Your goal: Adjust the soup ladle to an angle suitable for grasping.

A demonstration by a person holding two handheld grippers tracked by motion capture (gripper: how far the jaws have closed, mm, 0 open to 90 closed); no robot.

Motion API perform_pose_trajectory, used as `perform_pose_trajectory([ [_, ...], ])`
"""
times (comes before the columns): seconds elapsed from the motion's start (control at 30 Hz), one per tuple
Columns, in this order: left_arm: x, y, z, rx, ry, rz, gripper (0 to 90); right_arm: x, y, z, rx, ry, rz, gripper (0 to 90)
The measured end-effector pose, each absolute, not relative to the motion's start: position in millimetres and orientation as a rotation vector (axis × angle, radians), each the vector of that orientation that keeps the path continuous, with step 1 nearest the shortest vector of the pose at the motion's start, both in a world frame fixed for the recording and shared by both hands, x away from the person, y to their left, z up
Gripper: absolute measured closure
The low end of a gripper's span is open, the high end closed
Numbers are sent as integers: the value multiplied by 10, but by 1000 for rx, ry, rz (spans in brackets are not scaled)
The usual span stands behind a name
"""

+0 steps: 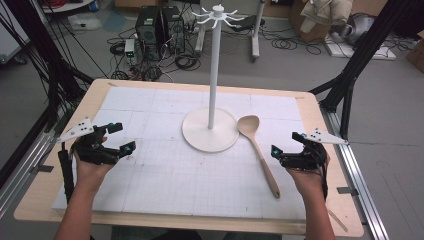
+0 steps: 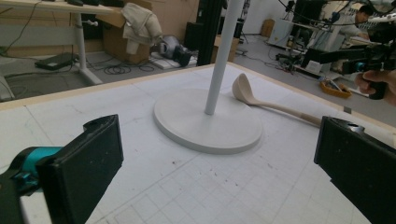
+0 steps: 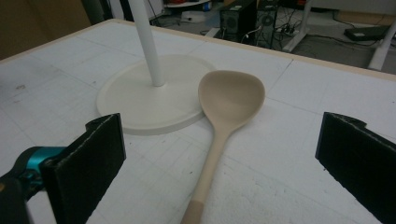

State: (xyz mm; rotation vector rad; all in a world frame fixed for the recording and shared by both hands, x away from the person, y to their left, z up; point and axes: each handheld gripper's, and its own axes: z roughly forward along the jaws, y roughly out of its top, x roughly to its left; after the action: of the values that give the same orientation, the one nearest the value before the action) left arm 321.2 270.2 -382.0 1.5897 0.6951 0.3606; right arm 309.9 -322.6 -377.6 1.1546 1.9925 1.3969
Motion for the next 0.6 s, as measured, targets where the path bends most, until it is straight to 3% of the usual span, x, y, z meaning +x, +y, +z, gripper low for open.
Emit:
perform_pose_trajectory([
  [0.6, 3291, 2676, -3850, 1642, 704, 387, 17, 3223, -3111, -3722, 1160, 2096, 1291, 3],
])
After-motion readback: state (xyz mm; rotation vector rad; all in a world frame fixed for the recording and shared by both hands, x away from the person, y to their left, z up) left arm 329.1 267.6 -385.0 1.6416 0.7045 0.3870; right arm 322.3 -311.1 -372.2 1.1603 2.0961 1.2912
